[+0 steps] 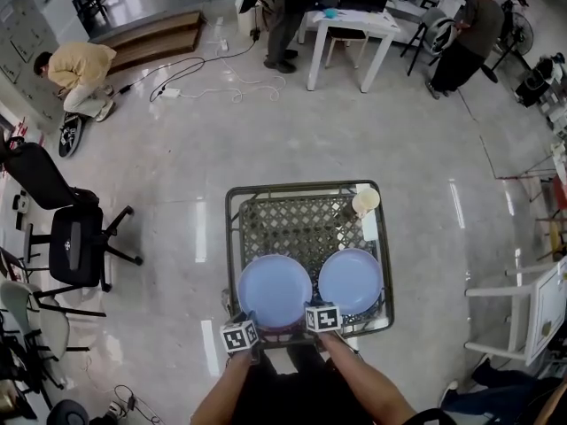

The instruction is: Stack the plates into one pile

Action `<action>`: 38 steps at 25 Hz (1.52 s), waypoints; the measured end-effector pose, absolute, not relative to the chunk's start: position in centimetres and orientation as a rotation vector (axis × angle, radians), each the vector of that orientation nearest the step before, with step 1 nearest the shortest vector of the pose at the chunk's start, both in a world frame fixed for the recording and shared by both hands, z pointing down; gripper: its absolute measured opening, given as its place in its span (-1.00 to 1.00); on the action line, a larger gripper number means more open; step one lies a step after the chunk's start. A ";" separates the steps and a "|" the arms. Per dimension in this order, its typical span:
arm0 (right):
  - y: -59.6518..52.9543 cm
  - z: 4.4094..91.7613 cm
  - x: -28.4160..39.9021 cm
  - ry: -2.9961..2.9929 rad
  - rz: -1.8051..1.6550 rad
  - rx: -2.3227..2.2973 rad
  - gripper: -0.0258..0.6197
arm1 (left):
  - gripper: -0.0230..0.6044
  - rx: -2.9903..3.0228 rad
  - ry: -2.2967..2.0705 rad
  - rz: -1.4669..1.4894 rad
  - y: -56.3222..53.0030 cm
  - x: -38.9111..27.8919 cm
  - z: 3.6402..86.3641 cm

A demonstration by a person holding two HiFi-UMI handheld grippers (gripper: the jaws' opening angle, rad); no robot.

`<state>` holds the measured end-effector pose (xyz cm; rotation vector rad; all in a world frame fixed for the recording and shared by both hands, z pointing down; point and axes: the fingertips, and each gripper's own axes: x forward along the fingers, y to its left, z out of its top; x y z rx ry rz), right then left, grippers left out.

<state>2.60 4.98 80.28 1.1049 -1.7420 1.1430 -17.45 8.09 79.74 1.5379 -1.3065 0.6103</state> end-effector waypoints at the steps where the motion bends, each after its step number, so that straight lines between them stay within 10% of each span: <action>1: 5.1 80.4 2.6 -1.739 1.146 1.096 -0.73 | -0.59 1.534 -1.303 0.613 8.3 -17.4 79.9; 38: 6.1 81.8 2.0 -1.738 1.162 0.996 -0.50 | -0.39 1.475 -1.278 0.696 9.8 -17.5 82.2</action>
